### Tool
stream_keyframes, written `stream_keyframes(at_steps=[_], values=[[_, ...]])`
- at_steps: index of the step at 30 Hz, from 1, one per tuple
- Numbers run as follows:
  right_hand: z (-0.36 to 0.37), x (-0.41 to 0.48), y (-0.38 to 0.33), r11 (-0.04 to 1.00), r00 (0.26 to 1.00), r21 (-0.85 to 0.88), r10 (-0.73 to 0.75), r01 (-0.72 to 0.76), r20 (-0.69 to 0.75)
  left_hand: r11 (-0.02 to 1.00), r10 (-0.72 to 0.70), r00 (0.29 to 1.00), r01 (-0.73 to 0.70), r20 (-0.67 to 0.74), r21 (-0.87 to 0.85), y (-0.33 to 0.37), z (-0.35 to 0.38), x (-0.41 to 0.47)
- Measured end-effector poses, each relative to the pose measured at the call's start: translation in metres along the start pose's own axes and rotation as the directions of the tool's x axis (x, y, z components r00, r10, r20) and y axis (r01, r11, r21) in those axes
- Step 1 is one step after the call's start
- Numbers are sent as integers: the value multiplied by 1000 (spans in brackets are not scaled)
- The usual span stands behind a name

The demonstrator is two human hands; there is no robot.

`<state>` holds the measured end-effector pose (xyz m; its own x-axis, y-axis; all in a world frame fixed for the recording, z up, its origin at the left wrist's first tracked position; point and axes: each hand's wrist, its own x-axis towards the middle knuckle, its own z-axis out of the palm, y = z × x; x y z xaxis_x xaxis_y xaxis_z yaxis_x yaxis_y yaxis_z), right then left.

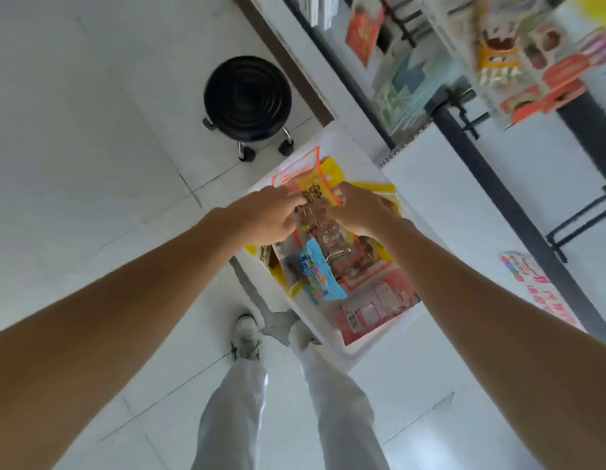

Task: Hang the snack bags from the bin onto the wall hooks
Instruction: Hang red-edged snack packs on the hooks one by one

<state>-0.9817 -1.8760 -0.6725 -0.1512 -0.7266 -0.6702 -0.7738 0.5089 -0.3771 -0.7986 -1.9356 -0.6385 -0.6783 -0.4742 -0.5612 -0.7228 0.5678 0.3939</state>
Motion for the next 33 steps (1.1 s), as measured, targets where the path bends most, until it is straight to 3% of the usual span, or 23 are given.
stream_keyframes(at_steps=[6,9,15,20,30,33], values=[[40,64,10,1000,993,11,-7,8,-121,996,-70,997,72,44,-49,-12,46,39],[49,78,13,993,971,118,39,-11,-238,995,-88,996,89,33,-35,-14,50,46],[36,68,24,982,964,184,20,31,-265,997,-67,998,67,-17,-42,-11,44,34],[17,33,16,978,971,204,1,49,-237,994,-73,997,72,-15,-84,-2,25,17],[-45,-98,-9,917,857,347,11,198,-516,982,-56,990,31,-129,-189,30,-50,-57],[-71,-145,-21,901,815,374,42,219,-577,956,-53,984,1,-170,-293,42,-89,-84]])
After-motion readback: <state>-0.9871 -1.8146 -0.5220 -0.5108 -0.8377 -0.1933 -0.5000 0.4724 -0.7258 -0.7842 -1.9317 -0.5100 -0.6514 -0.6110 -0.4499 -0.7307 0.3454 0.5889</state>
